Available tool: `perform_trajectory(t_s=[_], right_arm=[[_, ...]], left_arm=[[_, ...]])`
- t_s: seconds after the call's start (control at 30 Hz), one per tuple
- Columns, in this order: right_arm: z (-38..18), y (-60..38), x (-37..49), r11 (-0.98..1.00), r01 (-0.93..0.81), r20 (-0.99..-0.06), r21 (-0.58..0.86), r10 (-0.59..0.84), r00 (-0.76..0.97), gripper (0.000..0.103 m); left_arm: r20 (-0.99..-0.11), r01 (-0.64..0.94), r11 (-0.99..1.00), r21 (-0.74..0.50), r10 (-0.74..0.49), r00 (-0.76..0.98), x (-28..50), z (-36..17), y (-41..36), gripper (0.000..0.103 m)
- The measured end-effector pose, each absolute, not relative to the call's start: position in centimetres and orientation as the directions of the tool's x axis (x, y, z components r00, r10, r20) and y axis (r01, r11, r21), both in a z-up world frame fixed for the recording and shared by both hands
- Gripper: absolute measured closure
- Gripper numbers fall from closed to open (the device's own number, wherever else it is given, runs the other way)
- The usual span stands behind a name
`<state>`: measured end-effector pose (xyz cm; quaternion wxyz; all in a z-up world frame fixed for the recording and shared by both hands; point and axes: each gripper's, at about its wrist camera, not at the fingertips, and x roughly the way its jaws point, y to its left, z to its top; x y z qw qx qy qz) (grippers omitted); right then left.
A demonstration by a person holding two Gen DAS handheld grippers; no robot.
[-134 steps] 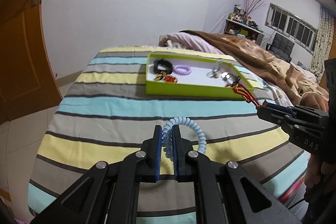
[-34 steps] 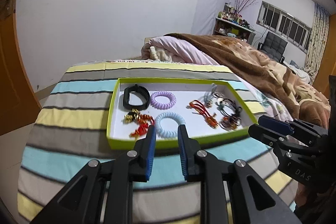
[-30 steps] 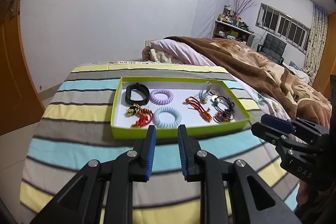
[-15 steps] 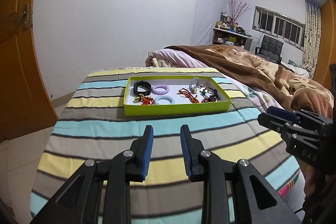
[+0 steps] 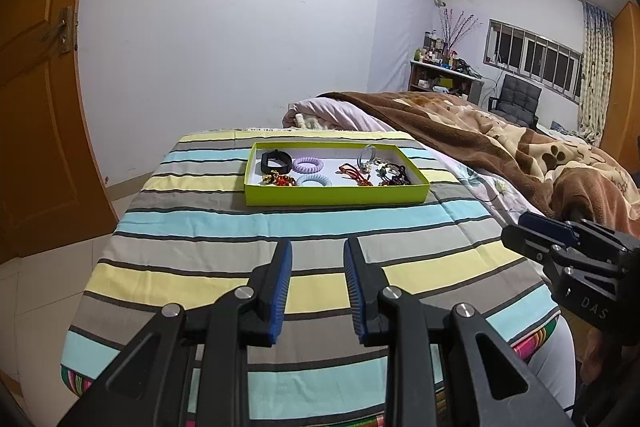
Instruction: Organize jewelry
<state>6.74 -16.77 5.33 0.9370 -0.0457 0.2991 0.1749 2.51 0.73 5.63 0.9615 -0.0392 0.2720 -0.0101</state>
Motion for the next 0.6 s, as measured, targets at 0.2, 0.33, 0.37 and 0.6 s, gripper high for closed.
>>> perform_trajectory(t_s=[0.2, 0.33, 0.37, 0.6], right_arm=[[5.31, -16.97, 6.07, 0.937, -0.350, -0.571, 0.010, 0.293, 0.767, 0.070], [5.24, -17.00, 6.05, 0.937, -0.349, -0.571, 0.010, 0.292, 0.767, 0.070], [5.19, -16.97, 6.09, 0.937, -0.350, -0.572, 0.010, 0.292, 0.766, 0.070], [5.15, -16.80, 6.07, 0.935, -0.354, -0.577, 0.012, 0.296, 0.761, 0.070]], left_arm=[[-0.521, -0.006, 0.996, -0.085, -0.039, 0.853, 1.89, 5.31, 0.65, 0.075], [-0.522, -0.006, 0.997, -0.077, -0.035, 0.852, 1.67, 5.23, 0.49, 0.075], [-0.523, -0.007, 0.997, -0.077, -0.034, 0.852, 1.64, 5.22, 0.43, 0.075], [-0.526, -0.015, 0.997, -0.078, -0.029, 0.850, 1.75, 5.12, 0.46, 0.075]])
